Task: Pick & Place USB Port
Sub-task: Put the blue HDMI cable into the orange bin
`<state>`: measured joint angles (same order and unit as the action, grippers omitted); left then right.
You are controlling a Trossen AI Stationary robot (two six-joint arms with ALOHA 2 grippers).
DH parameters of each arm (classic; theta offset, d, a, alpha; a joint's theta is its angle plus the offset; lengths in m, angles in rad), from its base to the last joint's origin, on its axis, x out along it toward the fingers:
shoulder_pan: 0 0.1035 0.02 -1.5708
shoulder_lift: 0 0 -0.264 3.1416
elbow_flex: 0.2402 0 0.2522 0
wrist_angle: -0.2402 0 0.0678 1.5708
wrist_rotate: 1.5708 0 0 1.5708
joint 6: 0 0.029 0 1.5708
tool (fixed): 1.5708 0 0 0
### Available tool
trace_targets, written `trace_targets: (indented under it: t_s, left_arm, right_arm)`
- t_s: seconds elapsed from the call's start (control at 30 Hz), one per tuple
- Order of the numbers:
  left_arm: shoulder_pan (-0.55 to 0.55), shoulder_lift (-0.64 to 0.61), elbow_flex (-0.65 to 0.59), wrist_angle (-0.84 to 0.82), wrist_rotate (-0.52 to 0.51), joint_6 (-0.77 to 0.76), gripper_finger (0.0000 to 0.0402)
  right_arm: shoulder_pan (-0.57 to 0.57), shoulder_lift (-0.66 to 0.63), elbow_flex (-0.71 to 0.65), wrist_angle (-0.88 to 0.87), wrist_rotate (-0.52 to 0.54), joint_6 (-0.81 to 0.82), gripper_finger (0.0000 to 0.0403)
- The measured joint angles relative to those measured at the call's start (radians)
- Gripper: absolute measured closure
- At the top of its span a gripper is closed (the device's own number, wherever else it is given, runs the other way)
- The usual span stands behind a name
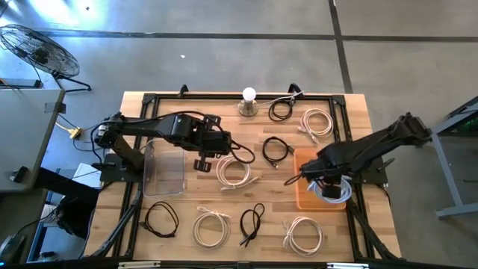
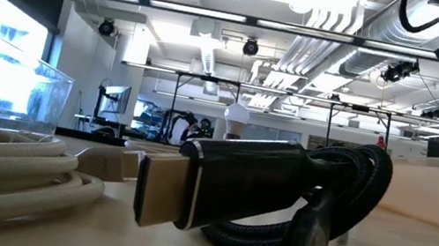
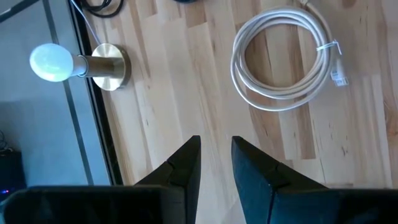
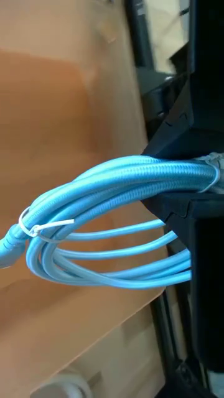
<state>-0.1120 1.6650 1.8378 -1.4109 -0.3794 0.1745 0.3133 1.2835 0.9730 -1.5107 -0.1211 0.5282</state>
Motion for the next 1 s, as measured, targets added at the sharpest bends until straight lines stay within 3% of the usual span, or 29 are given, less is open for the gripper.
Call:
trace_targets:
  t_s: [0.43,1.0]
  left_arm:
    - [0.0,0.0,0.0,0.0,0.0,0.001,0.0314]
    - [0.0,0.007,-0.002,-0.006,0.011,0.004,0.0314]
  right_arm:
    - [-0.021,0.205,0.0,0.073,0.004,-0.232,0.0351]
    - [-0.134,0.234,0.001,0.242,0.046,-0.388,0.0352]
